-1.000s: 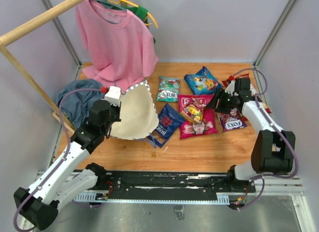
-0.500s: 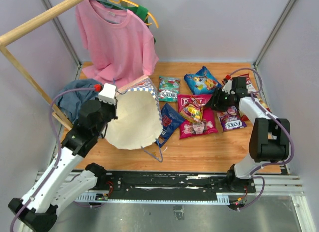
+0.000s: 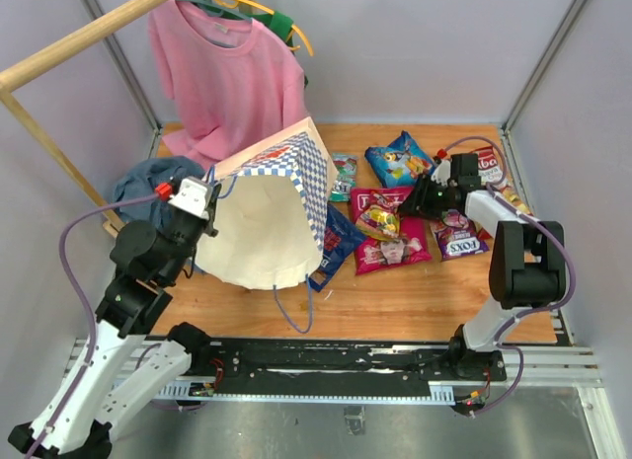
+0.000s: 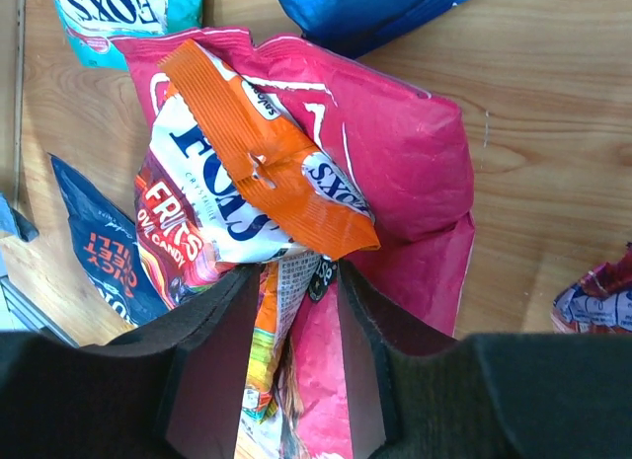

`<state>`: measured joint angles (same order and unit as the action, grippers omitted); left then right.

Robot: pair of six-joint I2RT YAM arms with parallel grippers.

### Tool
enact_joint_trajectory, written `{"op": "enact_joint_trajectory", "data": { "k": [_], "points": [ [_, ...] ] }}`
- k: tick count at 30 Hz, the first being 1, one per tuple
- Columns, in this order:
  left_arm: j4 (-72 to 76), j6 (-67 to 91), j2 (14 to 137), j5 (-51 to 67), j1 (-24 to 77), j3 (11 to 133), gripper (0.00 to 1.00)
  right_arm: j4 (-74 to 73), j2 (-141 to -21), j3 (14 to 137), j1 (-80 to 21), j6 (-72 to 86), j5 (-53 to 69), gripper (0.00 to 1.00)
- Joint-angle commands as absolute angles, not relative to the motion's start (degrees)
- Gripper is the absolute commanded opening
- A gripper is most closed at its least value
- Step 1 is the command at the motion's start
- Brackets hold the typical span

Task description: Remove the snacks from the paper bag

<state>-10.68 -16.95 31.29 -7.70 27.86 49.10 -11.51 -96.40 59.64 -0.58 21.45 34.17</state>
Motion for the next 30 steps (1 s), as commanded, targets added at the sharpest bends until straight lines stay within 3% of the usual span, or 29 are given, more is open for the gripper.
{"op": "enact_joint_trajectory", "data": {
  "k": [1,5,10,16,20,30],
  "points": [
    [-14.03,-13.55,37.08,-17.2,27.42,53.9,0.01,-7.82,-97.38,60.72,-1.45,22.77,36.36,0.39],
    [-25.86,-8.18,47.33,-22.23,27.42,64.4,0.01,-6.52,-97.34,60.27,-1.48,22.92,35.44,0.46],
    [-30.3,0.92,53.27,-24.01,27.12,66.4,0.01,-4.95,-96.94,59.35,-1.58,23.73,35.27,0.61],
    [-37.29,12.87,60.23,-11.24,21.57,70.92,0.01,-1.18,-95.71,56.53,-1.58,25.68,36.05,0.65],
    [-41.21,18.6,65.28,5.03,13.04,71.94,0.01,0.22,-95.58,55.82,-1.58,26.72,37.13,0.66],
    [-40.57,17.11,69.28,9.97,-2.38,73.18,0.01,3.09,-95.27,54.85,-1.75,28.68,38.6,0.7]
  ]
}}
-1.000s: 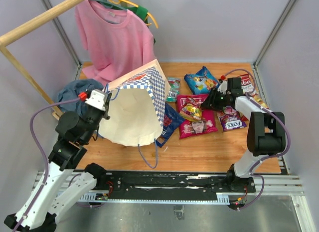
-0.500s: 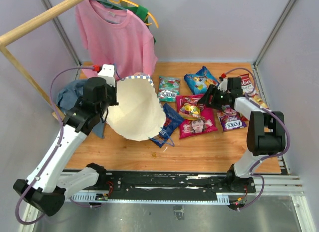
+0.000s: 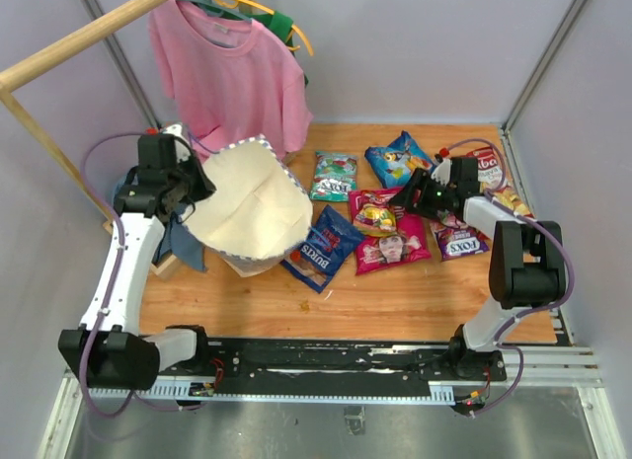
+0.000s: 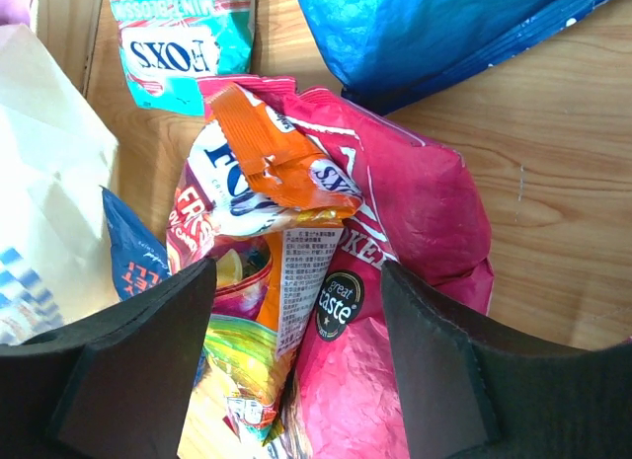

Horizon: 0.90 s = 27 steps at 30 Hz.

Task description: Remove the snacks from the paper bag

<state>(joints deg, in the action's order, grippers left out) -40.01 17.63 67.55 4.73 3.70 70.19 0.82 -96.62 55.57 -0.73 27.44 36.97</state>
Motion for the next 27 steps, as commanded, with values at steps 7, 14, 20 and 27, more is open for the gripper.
{"op": "enact_joint_trajectory", "data": {
  "k": [7,14,20,27],
  "points": [
    [-39.81,15.85,75.95,9.76,-3.21,75.82,0.18,6.18,-96.29,54.73,-2.55,30.72,37.91,0.74],
    [-39.49,14.99,76.14,9.77,-3.25,77.79,0.48,5.72,-97.93,57.68,-5.1,31.61,37.09,0.84],
    [-41.06,15.09,73.99,3.96,-3.25,82.11,0.84,5.91,-100.56,58.52,-6.67,32.52,35.56,0.81],
    [-41.87,14.89,71.23,-0.62,-3.25,86.79,1.0,4.64,-101.89,58.36,-6.76,32.29,34.23,0.53]
  ]
}}
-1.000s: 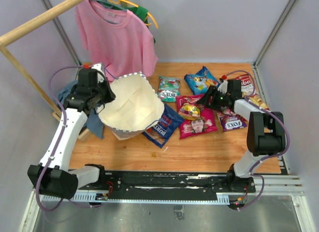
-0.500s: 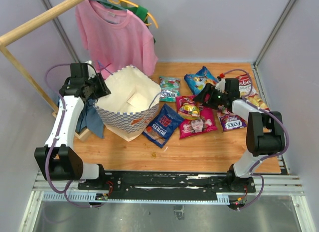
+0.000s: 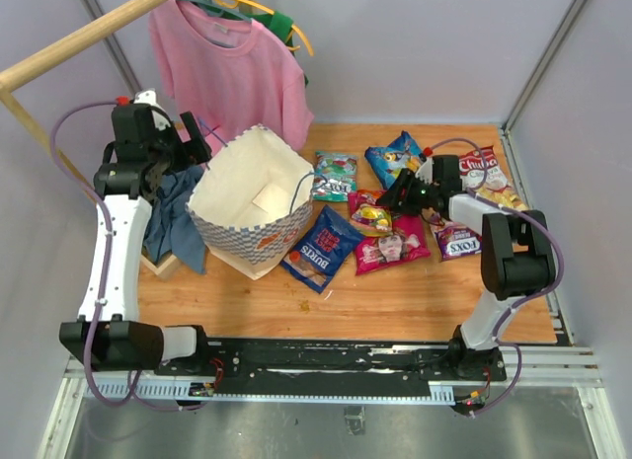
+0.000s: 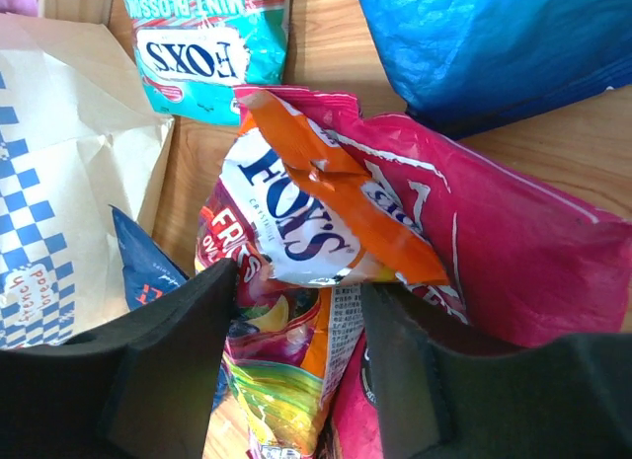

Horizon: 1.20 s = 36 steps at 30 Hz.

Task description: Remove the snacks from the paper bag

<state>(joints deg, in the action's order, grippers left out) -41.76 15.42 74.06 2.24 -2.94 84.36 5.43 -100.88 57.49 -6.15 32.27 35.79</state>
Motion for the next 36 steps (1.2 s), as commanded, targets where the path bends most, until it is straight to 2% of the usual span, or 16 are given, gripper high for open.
{"op": "enact_joint_trajectory", "data": {
  "k": [1,7,17,25,36],
  "points": [
    [-41.27,14.95,70.27,-0.15,-3.2,86.43,1.0,4.5,-101.95,58.39,-6.72,32.27,34.17,0.49],
    [-36.31,14.95,61.77,6.52,-3.18,80.99,1.0,3.66,-99.68,58.71,-6.77,32.44,34.63,0.23],
    [-32.29,15.14,56.84,11.7,-3.14,71.99,1.0,-5.62,-89.16,62.29,-6.83,30.52,33.78,0.01],
    [-27.85,17.75,54.42,11.53,-3.16,64.17,1.0,-9.24,-89.27,72.13,-8.35,31.73,33.64,0.01],
    [-27.14,16.7,54.89,9.2,-3.15,62.58,1.0,-13.36,-110.7,105.53,-10.81,32.56,32.92,0.01]
  ]
}}
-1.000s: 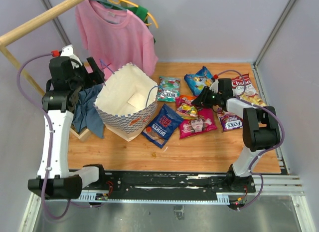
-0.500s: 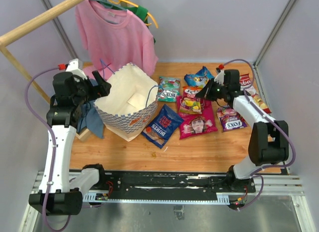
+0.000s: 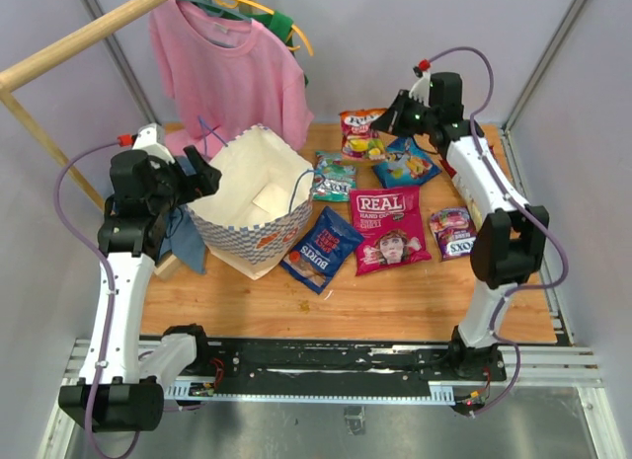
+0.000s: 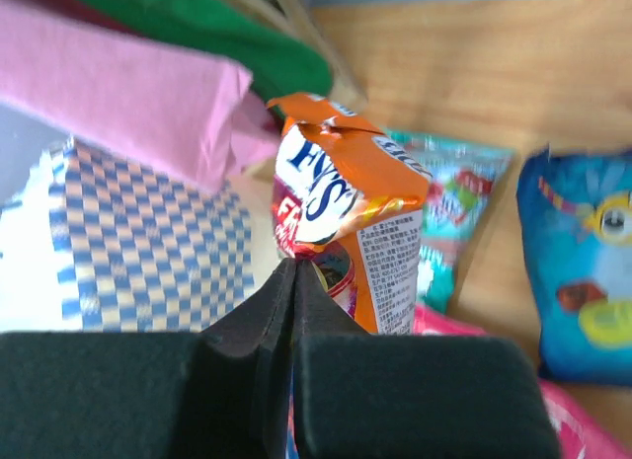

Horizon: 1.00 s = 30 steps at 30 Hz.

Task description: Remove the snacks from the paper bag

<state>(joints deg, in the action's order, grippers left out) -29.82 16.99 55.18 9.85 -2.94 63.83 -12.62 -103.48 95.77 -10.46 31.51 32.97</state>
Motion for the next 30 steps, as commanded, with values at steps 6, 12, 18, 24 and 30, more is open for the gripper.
{"op": "enact_joint_trajectory", "data": {
  "k": [6,12,18,24,30],
  "points": [
    [-25.18,16.39,55.95,8.27,-3.16,60.24,1.0,-14.29,-131.04,127.85,-11.05,34.58,35.39,0.01],
    [-24.47,15.83,56.1,7.49,-3.16,59.21,1.0,-9.34,-147.46,147.07,-11.0,37.88,35.16,0.01],
    [-23.51,15.39,54.69,6.93,-3.15,57.96,1.0,-3.9,-150.9,145.83,-10.9,39.77,35.09,0.01],
    [-23.2,15.41,54.28,7.55,-3.09,57.76,1.0,-6.62,-147.92,144.86,-10.82,36.45,32.95,0.38],
    [-23.29,15.6,53.55,7.88,-3.14,57.31,1.0,-11.0,-145.91,143.46,-11.02,31.6,23.26,0.99]
  ]
}}
